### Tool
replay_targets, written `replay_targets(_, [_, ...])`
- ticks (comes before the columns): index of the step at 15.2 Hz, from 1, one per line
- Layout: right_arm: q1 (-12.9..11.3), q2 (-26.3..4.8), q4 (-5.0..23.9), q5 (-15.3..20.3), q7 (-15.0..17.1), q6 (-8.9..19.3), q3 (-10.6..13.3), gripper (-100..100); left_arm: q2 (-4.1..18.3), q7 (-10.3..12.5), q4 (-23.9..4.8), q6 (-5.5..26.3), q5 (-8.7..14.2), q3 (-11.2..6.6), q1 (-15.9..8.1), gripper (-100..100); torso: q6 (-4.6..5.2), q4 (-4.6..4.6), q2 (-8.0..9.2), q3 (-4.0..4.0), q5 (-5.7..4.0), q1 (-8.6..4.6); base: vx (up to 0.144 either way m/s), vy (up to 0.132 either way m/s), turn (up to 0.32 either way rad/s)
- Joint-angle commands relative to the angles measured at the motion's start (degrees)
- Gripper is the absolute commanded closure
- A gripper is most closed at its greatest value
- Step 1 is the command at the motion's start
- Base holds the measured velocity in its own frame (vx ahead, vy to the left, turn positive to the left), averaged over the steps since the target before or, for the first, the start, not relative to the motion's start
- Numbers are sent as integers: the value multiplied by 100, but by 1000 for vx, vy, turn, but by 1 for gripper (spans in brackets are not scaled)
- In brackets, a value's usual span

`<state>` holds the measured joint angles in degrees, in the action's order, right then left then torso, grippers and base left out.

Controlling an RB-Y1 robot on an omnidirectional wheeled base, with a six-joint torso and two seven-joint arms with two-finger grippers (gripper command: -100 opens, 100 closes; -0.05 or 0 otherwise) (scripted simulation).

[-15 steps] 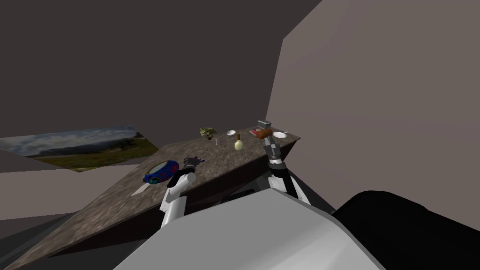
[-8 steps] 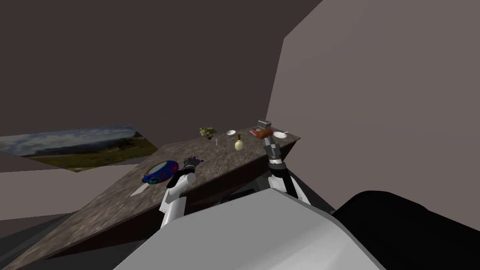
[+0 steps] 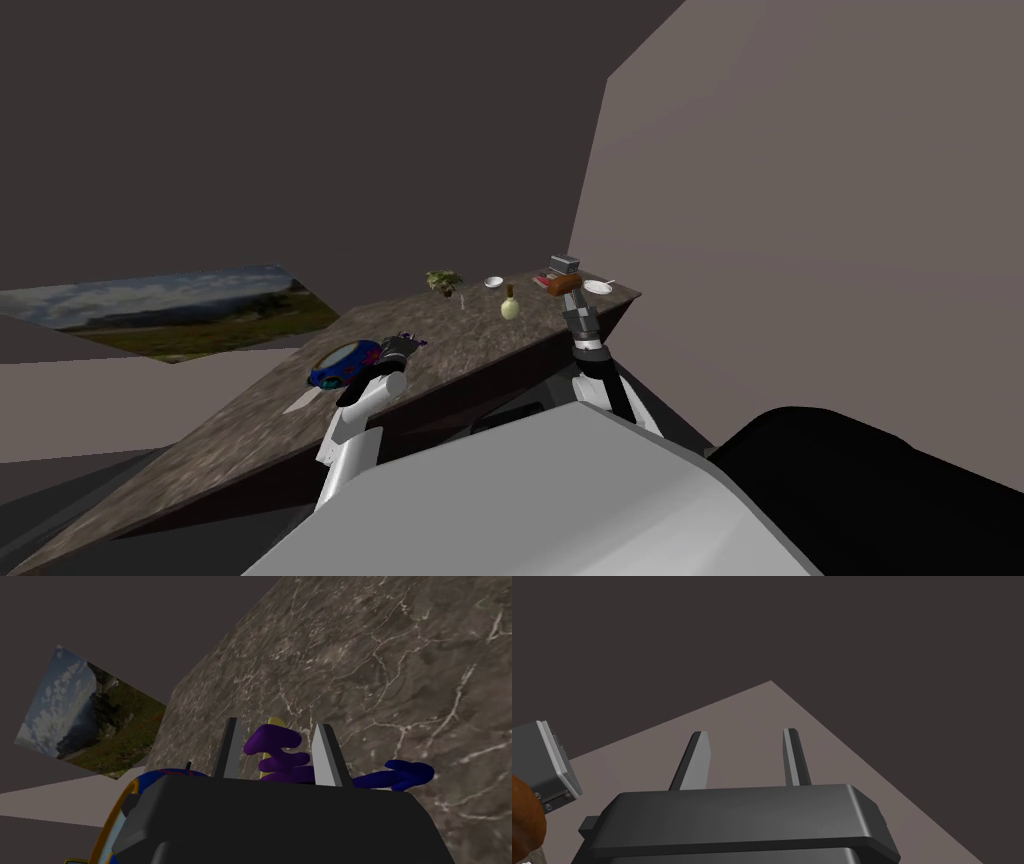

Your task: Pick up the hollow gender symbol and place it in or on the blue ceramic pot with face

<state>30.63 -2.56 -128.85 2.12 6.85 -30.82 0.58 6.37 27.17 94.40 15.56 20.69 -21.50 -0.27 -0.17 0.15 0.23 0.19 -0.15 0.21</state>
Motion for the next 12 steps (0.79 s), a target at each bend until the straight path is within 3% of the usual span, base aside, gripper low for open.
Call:
replay_targets(1, [0,0,0,0,0,0,0,0,187,42,101,42,27,-30,-23,100,0,0,0,0,0,0,-14,64,2])
replay_targets(5, [0,-1,0,0,0,0,-1,0,417,212,538,303,154,-134,-48,100,-9,8,11,10,-3,24,-25,107,-2])
replay_targets(12, [0,-1,0,0,0,0,-1,0,433,415,1061,618,307,-258,-79,100,-27,6,26,15,16,59,-32,123,3])
